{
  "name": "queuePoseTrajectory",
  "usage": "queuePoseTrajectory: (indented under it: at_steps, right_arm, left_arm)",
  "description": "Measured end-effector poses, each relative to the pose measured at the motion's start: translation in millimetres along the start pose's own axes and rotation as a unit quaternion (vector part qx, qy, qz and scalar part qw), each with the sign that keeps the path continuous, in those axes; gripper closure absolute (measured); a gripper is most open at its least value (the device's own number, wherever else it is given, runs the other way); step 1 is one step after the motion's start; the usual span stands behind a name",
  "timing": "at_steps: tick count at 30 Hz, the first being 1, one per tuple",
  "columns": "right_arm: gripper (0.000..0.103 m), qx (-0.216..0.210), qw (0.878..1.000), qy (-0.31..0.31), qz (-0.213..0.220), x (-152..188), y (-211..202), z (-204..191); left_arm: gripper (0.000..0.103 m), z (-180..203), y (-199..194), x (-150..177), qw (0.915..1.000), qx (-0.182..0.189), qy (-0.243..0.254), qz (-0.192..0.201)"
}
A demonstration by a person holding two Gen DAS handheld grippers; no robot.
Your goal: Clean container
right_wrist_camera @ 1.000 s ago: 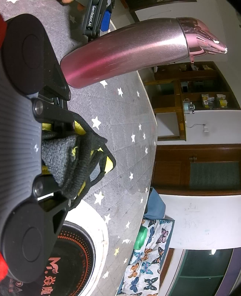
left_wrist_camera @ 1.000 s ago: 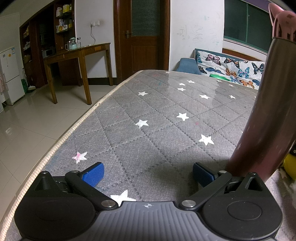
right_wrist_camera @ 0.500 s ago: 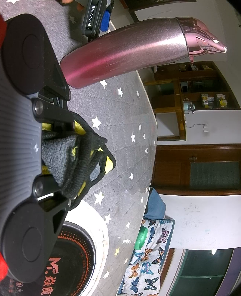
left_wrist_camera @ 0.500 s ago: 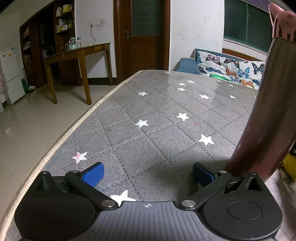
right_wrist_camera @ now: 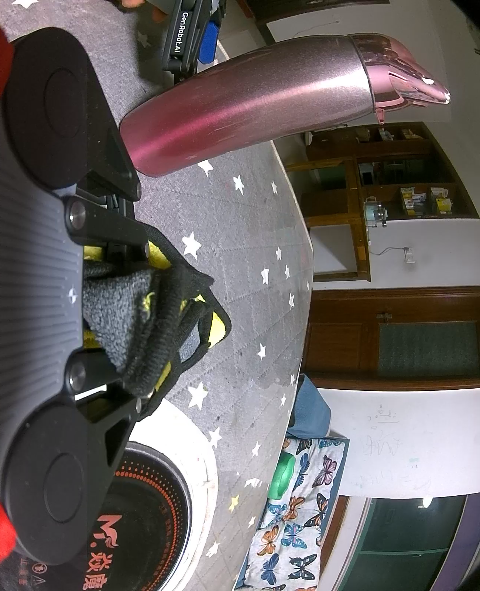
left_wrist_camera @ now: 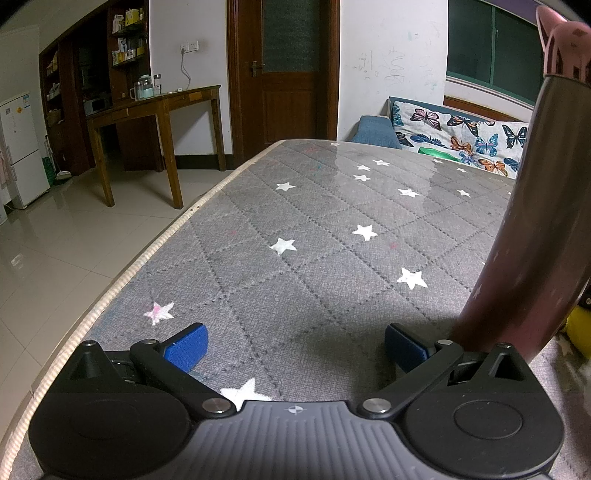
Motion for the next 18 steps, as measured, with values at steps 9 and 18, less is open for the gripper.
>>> queuePoseTrajectory:
  at_steps: [9,18]
  right_arm:
    - [0.086,-0.001,1.0,0.002,0.0,-0.2,-0.5,0.3]
    - [0.086,-0.001,1.0,0.003,0.0,-0.5,-1.0,1.2]
  left_arm:
    - [0.0,0.1,0.0,0.2,1.0,0.0,0.0,0.0]
    - [0.0,-0.1,-0.4,0.1,1.0,0.0,0.0,0.0]
Point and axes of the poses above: each gripper's, at about its wrist camera, not at the fingertips, and y roughly the way its jaws point, z to its right, x to its underside, the point moved 1 cm from there along y, roughly the way its jaws point, and after that the axes turned 8 degrees about z, right-handed, at the moved point
